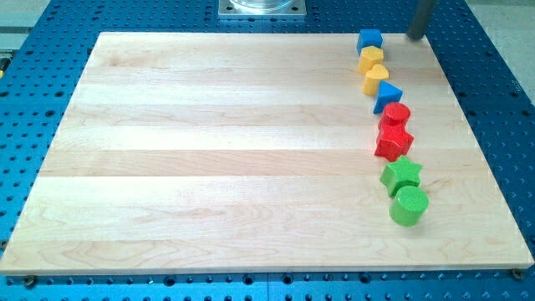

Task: Place the blue blocks parallel to green blocks

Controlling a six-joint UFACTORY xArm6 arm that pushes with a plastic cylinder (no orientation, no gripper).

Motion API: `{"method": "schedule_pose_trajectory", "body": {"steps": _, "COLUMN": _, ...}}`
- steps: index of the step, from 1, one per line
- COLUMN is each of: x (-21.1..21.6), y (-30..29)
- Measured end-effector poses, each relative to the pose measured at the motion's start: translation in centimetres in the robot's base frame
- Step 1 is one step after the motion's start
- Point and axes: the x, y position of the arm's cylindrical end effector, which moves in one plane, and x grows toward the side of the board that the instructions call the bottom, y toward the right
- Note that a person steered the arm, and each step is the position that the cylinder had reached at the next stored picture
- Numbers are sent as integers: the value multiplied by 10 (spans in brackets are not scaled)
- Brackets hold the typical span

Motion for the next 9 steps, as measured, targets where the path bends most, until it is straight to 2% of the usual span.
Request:
{"method": "schedule_pose_trajectory", "body": {"steps": 1, "x": 0, "y": -34}}
{"method": "schedule_pose_trajectory", "body": {"steps": 2, "x": 11, "y": -38}}
{"method": "schedule_pose_trajectory", "body": {"steps": 3, "x": 2, "y": -40}}
{"method": "schedule_pose_trajectory", "body": {"steps": 4, "x": 12, "y": -68}}
{"method": "schedule_pose_trajectory", "body": {"steps": 5, "x": 46, "y": -103}}
{"method": "schedule_pose_trajectory", "body": {"steps": 6, "x": 66, "y": -109}}
{"method": "schedule_pose_trajectory", "body": {"steps": 7, "x": 40, "y": -109}}
{"method": "schedule_pose_trajectory", "body": {"steps": 8, "x": 61, "y": -115}}
{"method": "schedule_pose_trajectory", "body": {"steps": 9, "x": 120, "y": -115}}
